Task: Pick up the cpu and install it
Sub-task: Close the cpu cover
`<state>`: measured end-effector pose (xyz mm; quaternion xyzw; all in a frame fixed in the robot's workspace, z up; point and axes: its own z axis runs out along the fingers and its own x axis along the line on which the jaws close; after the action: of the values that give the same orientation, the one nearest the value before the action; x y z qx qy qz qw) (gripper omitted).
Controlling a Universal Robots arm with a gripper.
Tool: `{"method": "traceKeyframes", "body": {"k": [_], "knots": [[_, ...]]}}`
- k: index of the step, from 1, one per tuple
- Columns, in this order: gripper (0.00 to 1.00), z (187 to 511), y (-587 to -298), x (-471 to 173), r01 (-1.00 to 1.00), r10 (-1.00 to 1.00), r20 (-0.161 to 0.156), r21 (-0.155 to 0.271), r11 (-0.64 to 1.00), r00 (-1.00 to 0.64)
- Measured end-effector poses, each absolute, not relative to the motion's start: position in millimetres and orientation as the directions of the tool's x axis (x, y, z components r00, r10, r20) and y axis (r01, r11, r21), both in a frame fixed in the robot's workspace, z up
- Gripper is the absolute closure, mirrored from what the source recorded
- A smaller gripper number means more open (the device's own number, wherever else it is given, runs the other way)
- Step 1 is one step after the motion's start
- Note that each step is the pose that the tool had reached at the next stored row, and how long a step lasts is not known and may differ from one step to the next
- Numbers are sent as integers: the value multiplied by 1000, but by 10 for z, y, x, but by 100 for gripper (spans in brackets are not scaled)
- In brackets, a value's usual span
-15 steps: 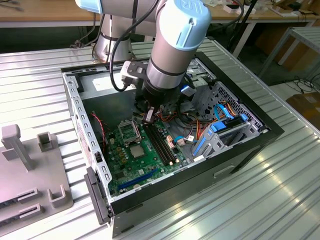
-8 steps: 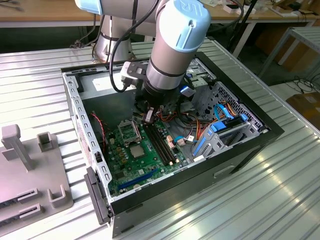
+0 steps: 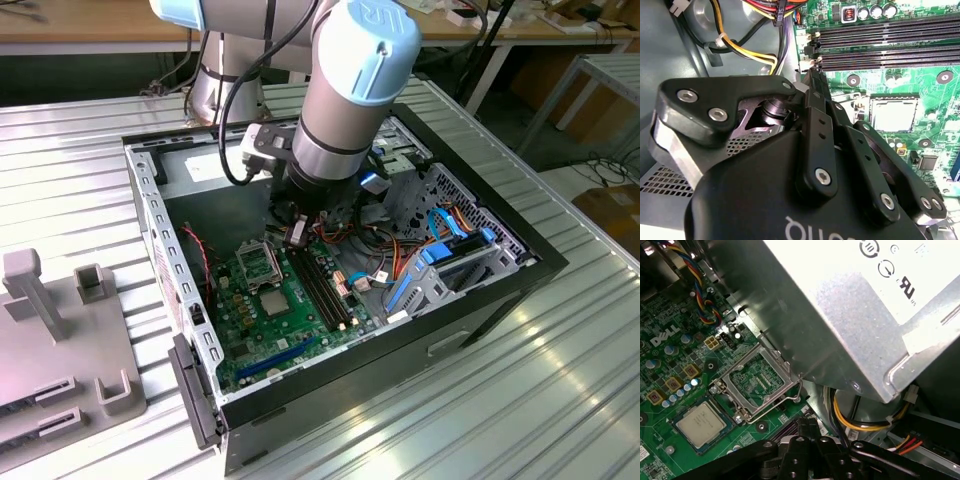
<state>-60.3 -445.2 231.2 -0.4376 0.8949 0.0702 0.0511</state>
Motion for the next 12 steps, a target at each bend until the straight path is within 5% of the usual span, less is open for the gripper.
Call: {"method": "traceKeyframes", "body": {"k": [12], "knots": [[89,2231,-4418,-641,-788,-773,-158,85,609,-614]]}}
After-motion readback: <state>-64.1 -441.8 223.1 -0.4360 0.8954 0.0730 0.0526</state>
